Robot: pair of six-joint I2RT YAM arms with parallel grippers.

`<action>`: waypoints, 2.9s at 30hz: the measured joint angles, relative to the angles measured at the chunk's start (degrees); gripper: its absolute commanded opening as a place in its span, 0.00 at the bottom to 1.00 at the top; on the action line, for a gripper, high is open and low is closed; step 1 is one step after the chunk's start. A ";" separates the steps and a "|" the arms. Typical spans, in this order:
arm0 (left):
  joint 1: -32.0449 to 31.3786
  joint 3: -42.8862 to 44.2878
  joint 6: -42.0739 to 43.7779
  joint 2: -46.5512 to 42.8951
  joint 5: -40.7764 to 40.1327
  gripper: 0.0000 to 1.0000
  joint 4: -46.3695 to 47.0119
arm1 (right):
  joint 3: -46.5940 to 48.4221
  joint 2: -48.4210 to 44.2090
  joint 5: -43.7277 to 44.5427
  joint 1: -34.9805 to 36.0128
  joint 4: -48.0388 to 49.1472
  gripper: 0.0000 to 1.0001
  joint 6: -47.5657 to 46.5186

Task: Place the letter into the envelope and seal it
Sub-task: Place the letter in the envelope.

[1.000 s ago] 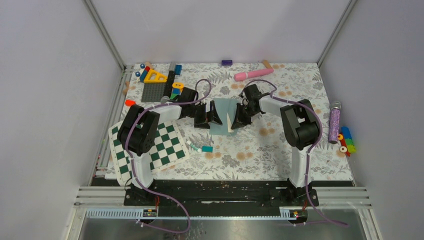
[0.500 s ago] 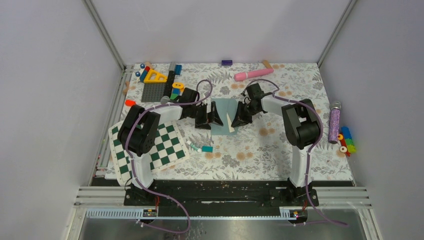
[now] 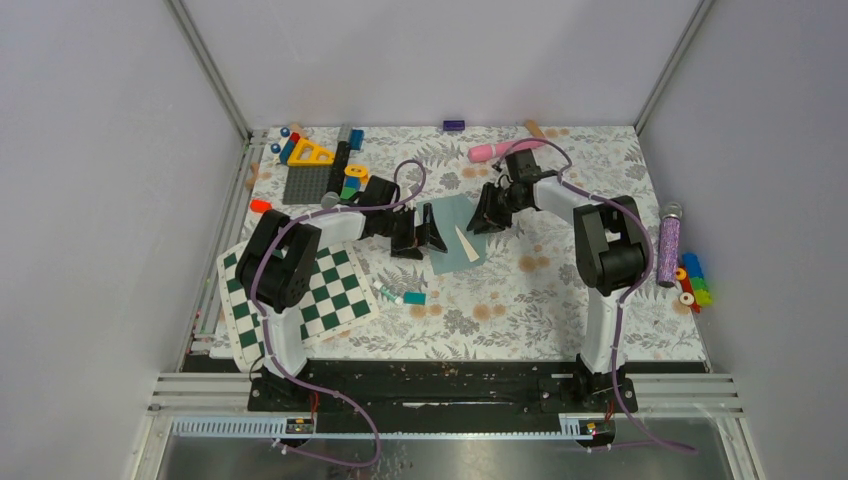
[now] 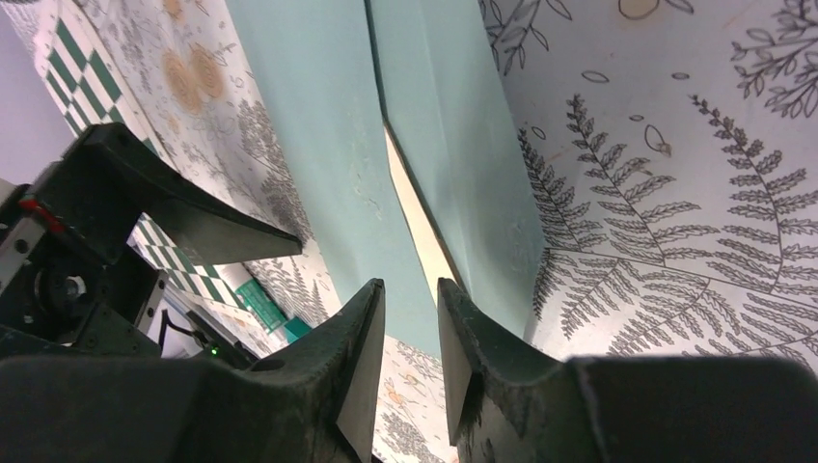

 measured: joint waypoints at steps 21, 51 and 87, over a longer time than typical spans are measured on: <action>0.15 9.94 -1.44 2.91 3.37 0.98 -1.05 | 0.17 2.05 -0.07 0.11 -7.93 0.41 -7.34; -0.81 5.03 -6.08 5.81 2.12 0.97 5.99 | 0.39 3.56 -3.69 0.09 -11.91 0.40 -9.90; -1.14 4.81 -6.64 5.73 1.64 0.97 6.58 | -5.03 3.80 -13.94 -3.15 -6.99 0.27 -4.59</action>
